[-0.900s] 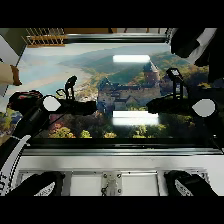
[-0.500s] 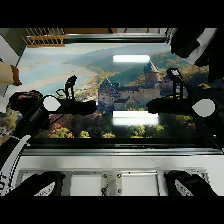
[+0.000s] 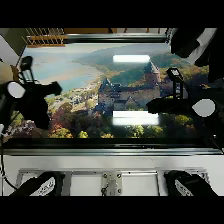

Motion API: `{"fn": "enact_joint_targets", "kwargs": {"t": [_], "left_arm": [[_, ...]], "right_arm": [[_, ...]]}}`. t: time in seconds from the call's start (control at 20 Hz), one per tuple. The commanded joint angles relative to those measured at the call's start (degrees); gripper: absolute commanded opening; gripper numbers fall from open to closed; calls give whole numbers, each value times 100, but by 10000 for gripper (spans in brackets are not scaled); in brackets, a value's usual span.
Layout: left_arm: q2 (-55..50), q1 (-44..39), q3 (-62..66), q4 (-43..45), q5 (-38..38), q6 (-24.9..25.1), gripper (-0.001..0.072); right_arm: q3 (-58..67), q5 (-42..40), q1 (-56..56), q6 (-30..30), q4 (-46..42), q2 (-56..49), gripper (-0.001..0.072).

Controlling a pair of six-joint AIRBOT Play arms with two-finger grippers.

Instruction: Fold the clothes and pants, and hang the long-sleeved shirts on hangers.

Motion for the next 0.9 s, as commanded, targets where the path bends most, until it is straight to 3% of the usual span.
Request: {"fn": "enact_joint_targets", "kwargs": {"t": [0.0, 0.2, 0.45, 0.75, 0.85], "left_arm": [[-400, 1311, 146, 566, 254, -118, 715], [-1353, 1943, 146, 557, 778, -251, 716], [-2057, 1985, 149, 564, 1580, -251, 717], [-2461, 1971, 149, 376, 1639, -358, 694], [-2387, 1971, 149, -146, 1635, -380, 198]], "right_arm": [[-2, 0, 4, 0, 2, 4, 20], [-2, 0, 4, 0, 2, 4, 20], [-2, 0, 4, 0, 2, 4, 20], [-2, 0, 4, 0, 2, 4, 20], [-2, 0, 4, 0, 2, 4, 20]]}}
